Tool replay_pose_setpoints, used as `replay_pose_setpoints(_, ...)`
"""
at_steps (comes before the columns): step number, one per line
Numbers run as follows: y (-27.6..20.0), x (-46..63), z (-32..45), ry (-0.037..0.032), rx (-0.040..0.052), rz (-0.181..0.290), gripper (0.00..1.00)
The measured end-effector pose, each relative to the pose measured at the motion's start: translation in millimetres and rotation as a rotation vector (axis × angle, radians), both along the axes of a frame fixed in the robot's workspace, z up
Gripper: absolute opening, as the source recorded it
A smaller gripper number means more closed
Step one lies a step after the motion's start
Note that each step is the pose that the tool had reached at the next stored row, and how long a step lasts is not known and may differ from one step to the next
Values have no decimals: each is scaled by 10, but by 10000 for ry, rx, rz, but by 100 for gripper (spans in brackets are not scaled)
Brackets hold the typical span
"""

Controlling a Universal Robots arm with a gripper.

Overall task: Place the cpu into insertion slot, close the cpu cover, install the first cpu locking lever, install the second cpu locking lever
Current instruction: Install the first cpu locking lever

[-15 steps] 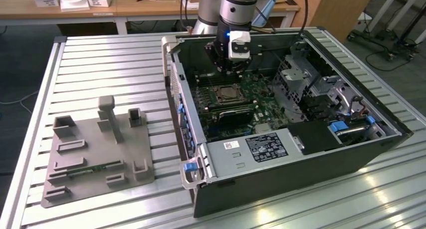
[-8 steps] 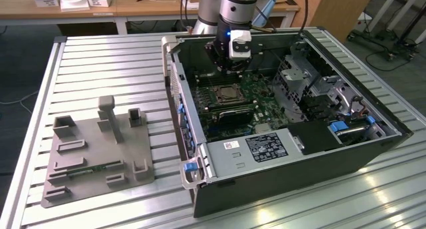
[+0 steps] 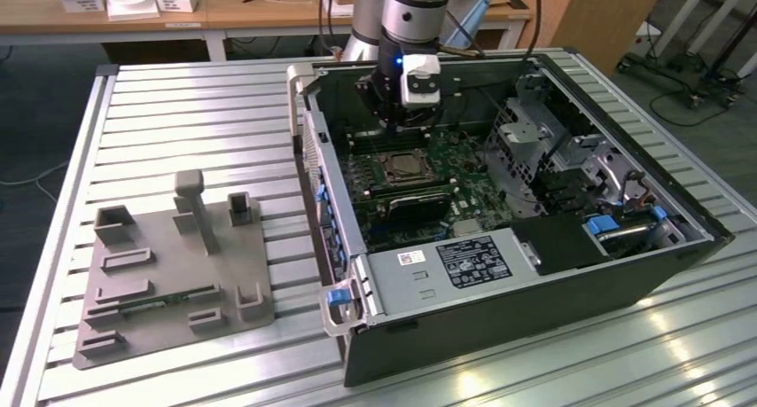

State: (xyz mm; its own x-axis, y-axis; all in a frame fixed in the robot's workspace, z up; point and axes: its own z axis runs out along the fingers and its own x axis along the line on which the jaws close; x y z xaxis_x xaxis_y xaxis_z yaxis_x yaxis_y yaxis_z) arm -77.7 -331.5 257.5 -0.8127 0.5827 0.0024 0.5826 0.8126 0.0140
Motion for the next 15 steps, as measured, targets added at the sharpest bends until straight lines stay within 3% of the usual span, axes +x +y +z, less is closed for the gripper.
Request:
replay_pose_setpoints(7,0,-161,-11,-1,2,184,10)
replay_pose_setpoints(15,1,-268,-26,-2,8,605,10)
